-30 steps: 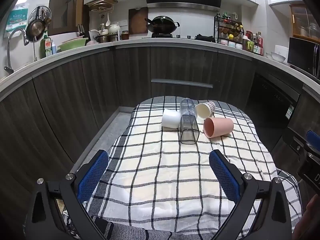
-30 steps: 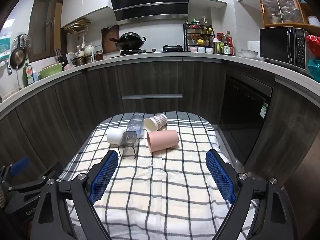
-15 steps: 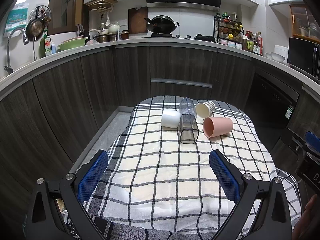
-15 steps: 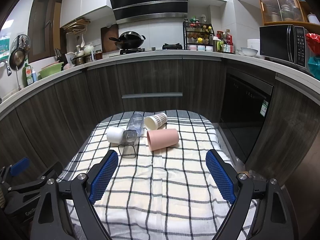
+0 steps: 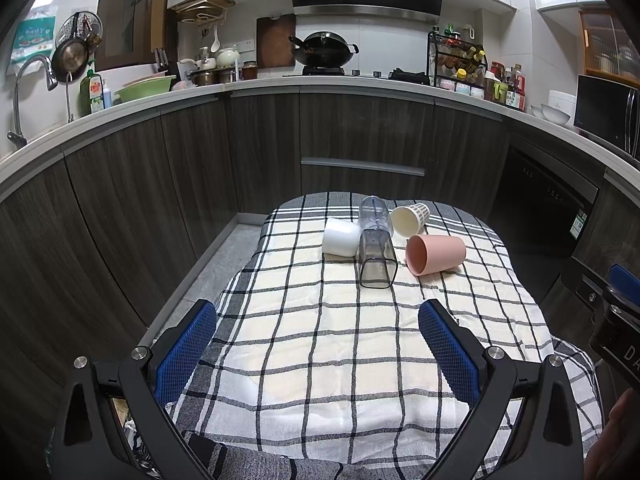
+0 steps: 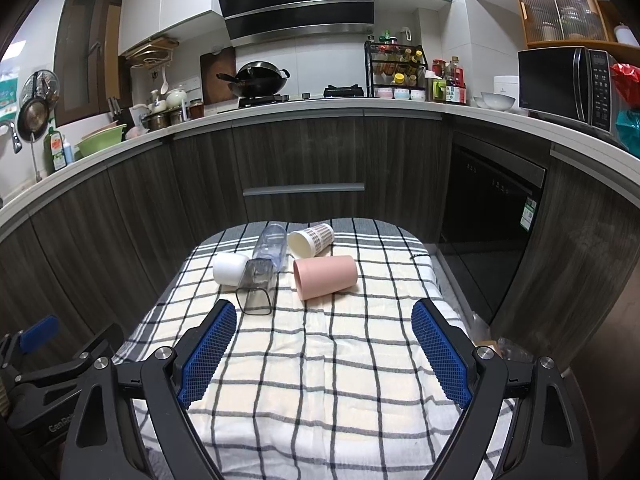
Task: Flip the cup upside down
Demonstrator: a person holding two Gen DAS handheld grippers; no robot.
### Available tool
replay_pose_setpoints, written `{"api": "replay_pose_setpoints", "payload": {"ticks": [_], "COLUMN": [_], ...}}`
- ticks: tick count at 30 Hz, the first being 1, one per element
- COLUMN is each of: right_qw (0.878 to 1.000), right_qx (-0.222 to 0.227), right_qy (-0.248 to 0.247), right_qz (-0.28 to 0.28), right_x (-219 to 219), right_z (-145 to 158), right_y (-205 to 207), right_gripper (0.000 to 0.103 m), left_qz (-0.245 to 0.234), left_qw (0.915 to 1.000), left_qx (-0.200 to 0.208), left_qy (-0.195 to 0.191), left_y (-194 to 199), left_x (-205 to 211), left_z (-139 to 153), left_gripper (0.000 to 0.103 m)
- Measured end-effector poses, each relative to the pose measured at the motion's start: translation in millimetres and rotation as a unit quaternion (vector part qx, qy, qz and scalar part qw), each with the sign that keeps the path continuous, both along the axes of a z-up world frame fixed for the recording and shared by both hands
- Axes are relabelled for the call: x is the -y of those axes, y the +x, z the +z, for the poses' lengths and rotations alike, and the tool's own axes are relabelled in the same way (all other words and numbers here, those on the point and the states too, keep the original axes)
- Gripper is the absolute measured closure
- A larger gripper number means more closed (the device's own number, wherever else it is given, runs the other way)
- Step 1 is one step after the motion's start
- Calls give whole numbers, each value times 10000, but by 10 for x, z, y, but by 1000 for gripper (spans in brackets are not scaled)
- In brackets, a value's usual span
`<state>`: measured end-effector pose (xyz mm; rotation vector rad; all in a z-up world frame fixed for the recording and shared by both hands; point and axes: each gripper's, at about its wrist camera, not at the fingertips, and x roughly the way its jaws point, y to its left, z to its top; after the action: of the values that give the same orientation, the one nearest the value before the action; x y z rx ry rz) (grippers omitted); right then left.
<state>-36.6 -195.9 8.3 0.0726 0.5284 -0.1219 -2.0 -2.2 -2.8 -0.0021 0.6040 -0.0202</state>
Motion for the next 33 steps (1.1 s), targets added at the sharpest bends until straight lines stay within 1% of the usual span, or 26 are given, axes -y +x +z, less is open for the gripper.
{"api": "replay_pose_setpoints", "payload": {"ticks": [13, 21, 24, 33], "right_qw": [10000, 10000, 10000, 10000], "right_qx": [-7, -15, -13, -18], "right_qy": [16, 31, 26, 40], "right_qz": [-2, 0, -3, 0], "right_x": [9, 16, 14, 20], "right_z": [-2, -9, -5, -1], "right_y": [5, 8, 8, 9], "right_gripper": [14, 14, 14, 14], "left_qz": [-4, -24, -61, -89], "left_qw": [10000, 10000, 10000, 9999], "left_qx": [2, 24, 47, 37], "left_qy": [0, -63, 1, 33], "left_y": [-7, -20, -30, -16], "left_x": [6, -10, 10, 6], "left_z": [9, 36, 49, 53], "left_gripper": [0, 0, 0, 0]}}
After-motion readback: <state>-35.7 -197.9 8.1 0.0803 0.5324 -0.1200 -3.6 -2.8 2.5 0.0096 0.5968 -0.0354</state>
